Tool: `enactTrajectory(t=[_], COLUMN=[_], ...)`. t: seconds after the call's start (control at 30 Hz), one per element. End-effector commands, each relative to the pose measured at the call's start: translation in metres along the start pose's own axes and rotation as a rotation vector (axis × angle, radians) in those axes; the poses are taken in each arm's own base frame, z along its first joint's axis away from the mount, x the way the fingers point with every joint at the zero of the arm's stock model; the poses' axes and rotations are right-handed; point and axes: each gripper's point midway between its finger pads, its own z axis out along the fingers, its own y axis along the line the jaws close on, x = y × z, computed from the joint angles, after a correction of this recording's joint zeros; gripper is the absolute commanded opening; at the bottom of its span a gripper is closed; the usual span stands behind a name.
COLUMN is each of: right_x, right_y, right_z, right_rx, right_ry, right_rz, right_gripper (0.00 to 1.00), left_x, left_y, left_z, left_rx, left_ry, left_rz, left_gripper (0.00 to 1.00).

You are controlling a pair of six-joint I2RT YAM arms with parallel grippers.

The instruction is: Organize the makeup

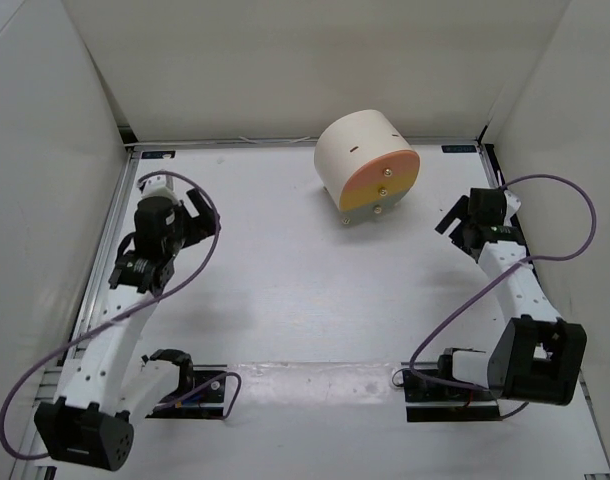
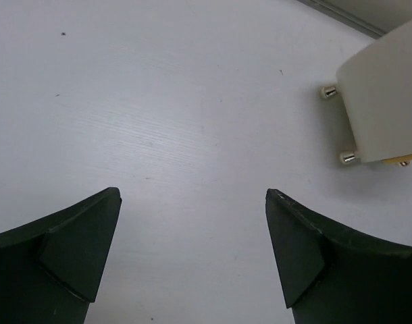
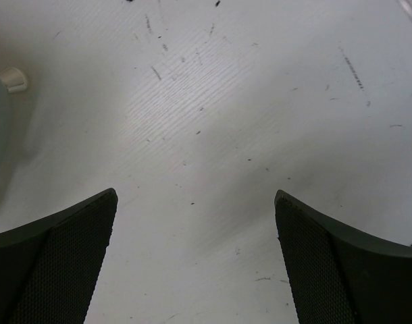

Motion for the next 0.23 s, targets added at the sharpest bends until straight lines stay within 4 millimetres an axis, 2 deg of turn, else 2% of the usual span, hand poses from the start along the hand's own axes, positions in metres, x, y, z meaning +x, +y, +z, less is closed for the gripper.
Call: enactTrajectory(t=[0.0, 0.07, 0.2], right_x=[-0.008, -0.021, -0.043], right_y=[0.027, 0.035, 0.033], right_z=[-0.004, -0.004, -0.004], right_rx=[-0.116, -0.140, -0.117], right_ry=[0.053, 0.022, -0.042], right_rz=[0.004, 0.005, -0.004], right_gripper=[0.99, 0.99, 0.99], left_x=[-0.002, -0.006, -0.005], left_y=[0.031, 0.034, 0.035], left_z=[-0.031, -0.038, -0.040], left_rx=[-0.153, -0.170, -0.185], left_ry=[-0.038, -0.053, -0.034], left_rz=[-0.025, -0.021, -0.014], left_gripper=[0.98, 0.98, 0.98])
